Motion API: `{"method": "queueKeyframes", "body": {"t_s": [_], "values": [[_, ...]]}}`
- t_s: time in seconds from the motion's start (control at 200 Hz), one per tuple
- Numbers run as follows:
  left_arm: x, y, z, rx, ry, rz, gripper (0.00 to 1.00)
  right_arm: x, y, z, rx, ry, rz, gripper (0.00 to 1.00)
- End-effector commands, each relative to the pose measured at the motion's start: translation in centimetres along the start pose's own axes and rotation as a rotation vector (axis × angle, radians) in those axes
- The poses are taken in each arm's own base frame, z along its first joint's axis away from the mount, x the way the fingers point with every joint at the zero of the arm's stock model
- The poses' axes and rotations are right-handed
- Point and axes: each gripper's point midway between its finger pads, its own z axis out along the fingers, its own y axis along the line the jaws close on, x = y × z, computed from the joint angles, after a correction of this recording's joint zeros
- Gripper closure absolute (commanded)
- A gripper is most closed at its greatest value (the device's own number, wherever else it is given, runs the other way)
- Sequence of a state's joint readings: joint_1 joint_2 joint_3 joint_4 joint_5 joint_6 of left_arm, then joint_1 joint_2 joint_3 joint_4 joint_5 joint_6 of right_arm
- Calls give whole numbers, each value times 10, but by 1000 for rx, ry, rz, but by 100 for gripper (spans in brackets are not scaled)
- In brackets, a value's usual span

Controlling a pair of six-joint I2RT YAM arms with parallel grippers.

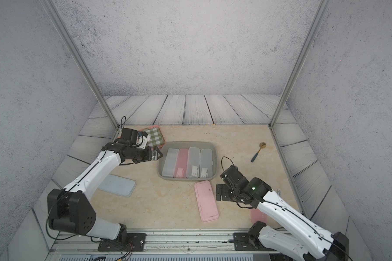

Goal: Put the pencil case into the storage box
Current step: Move the storage box to the center of the board, then pick up the pencil case from the center of the board.

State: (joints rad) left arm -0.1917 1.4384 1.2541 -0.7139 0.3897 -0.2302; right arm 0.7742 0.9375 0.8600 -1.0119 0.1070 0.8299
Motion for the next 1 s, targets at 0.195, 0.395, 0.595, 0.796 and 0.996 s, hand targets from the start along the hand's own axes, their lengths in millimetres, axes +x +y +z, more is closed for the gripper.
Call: {"method": "queueKeyframes", "body": {"t_s": [0.195, 0.395, 0.595, 0.796, 0.996], "values": [[109, -18, -15, 93, 295, -229, 7, 8, 16, 31, -196, -27, 104, 1], [160, -50, 30, 111, 303, -314, 26, 13, 19, 53, -411, 46, 253, 9], [177, -107, 83, 184, 314, -177, 33, 19, 11, 73, -348, 99, 202, 17], [185, -133, 119, 193, 375, -179, 40, 19, 8, 102, -314, 140, 205, 21], [198, -156, 135, 234, 360, -137, 48, 28, 15, 121, -330, 246, 195, 26]]}}
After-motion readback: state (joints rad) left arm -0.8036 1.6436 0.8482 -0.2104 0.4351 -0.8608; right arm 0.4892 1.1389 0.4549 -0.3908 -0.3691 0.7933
